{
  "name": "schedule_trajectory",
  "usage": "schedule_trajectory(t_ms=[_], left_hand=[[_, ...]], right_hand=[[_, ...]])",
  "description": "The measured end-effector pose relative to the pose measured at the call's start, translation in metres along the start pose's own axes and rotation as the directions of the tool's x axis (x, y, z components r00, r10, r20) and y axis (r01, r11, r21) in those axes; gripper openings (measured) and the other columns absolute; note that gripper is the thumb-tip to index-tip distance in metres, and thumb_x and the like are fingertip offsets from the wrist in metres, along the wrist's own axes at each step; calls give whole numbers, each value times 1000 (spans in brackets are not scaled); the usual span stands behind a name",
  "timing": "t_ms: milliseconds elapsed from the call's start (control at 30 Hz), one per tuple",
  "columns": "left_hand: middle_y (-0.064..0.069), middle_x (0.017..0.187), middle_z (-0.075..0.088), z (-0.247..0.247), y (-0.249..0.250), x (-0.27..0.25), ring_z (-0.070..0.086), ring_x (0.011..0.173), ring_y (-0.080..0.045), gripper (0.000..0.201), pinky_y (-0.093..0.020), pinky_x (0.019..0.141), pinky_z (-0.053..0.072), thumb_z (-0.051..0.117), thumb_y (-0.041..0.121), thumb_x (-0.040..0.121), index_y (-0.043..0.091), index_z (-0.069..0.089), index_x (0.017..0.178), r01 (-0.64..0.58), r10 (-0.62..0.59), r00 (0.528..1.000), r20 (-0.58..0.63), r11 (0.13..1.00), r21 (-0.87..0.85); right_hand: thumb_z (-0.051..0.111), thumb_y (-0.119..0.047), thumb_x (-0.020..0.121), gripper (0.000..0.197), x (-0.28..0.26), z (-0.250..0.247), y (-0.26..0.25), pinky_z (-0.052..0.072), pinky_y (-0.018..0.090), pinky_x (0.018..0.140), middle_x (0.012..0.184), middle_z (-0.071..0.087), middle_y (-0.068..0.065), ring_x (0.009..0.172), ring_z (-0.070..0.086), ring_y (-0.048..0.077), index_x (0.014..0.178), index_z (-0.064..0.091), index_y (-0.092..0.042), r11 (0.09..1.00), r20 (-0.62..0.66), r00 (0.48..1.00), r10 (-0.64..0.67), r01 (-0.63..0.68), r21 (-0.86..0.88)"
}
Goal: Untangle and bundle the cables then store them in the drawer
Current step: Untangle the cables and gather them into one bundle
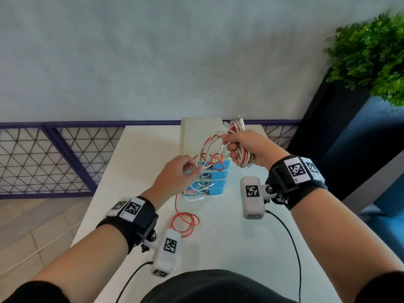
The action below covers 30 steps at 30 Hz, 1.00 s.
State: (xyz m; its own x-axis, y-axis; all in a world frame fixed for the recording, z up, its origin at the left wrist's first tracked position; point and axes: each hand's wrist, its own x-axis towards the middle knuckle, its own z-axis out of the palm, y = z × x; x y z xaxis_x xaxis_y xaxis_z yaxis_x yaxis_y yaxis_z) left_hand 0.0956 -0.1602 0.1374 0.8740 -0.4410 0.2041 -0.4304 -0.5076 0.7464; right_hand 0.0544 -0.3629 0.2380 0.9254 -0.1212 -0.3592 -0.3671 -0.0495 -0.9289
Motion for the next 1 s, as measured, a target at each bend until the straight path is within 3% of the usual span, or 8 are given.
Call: schedule_trajectory(t_ms=[133, 267, 367, 500, 633, 733, 867, 1000], left_hand=[[11, 64, 52, 12, 21, 0, 51, 63, -2, 22, -23, 59, 35, 59, 40, 89, 30, 51, 72, 7, -8, 1000, 23, 1000, 12], [2, 86, 70, 9, 24, 4, 64, 83, -10, 22, -21, 75, 45, 59, 37, 91, 16, 69, 92, 262, -271, 961, 48, 844, -468], [-2, 97, 73, 5, 15, 7, 67, 94, -15, 26, -30, 86, 50, 61, 39, 89, 16, 70, 95, 271, -267, 960, 83, 811, -519], [16, 67, 68, -2, 8, 7, 61, 65, 2, 14, -17, 70, 48, 56, 27, 93, 17, 66, 90, 105, -35, 981, 191, 924, -368], [12, 73, 65, -13, 1, 4, 59, 68, 2, 13, -13, 71, 45, 58, 31, 92, 25, 68, 85, 151, -63, 950, 307, 950, -273], [12, 61, 59, -14, -4, 3, 54, 61, -1, 22, -19, 62, 39, 66, 39, 85, 26, 64, 68, 107, -104, 933, 345, 994, 10], [11, 53, 54, -7, -21, -6, 51, 61, 0, 33, -28, 84, 30, 57, 53, 86, 31, 61, 62, -35, -128, 908, 398, 925, 377], [13, 62, 56, 0, -35, -17, 50, 71, 3, 35, -31, 89, 28, 47, 54, 91, 29, 54, 68, 2, -217, 873, 437, 897, 443]], right_hand=[[53, -17, 97, 22, -4, 8, -3, 40, 17, 37, 47, 46, -3, 36, 48, 11, 77, 52, -9, 997, 73, 997, 31, -36, 66], [53, -17, 97, 21, -6, 4, -3, 42, 18, 39, 49, 45, -2, 38, 48, 11, 78, 53, -8, 998, 37, 999, 17, -19, 55], [53, -18, 97, 22, -7, 1, -4, 44, 19, 40, 49, 46, -2, 38, 48, 11, 77, 53, -9, 999, -13, 1000, 4, -3, 40], [54, -19, 97, 23, -6, -4, -7, 44, 20, 43, 49, 46, -3, 36, 48, 9, 76, 53, -10, 999, -96, 995, -4, 9, 43], [56, -23, 96, 22, -6, -12, -6, 46, 22, 45, 48, 48, -4, 38, 49, 10, 78, 54, -11, 1000, -146, 989, -5, 8, 18], [56, -22, 96, 22, -6, -13, -5, 45, 20, 43, 45, 48, -5, 37, 48, 10, 78, 53, -10, 999, -169, 986, -11, 17, 32], [58, -23, 95, 21, -7, -17, -11, 44, 21, 42, 48, 47, -3, 39, 47, 11, 79, 55, -10, 999, -212, 977, -25, 29, 16], [57, -23, 95, 17, -11, -25, -13, 43, 20, 42, 56, 46, 0, 40, 44, 10, 85, 56, -9, 1000, -178, 984, -19, 17, -14]])
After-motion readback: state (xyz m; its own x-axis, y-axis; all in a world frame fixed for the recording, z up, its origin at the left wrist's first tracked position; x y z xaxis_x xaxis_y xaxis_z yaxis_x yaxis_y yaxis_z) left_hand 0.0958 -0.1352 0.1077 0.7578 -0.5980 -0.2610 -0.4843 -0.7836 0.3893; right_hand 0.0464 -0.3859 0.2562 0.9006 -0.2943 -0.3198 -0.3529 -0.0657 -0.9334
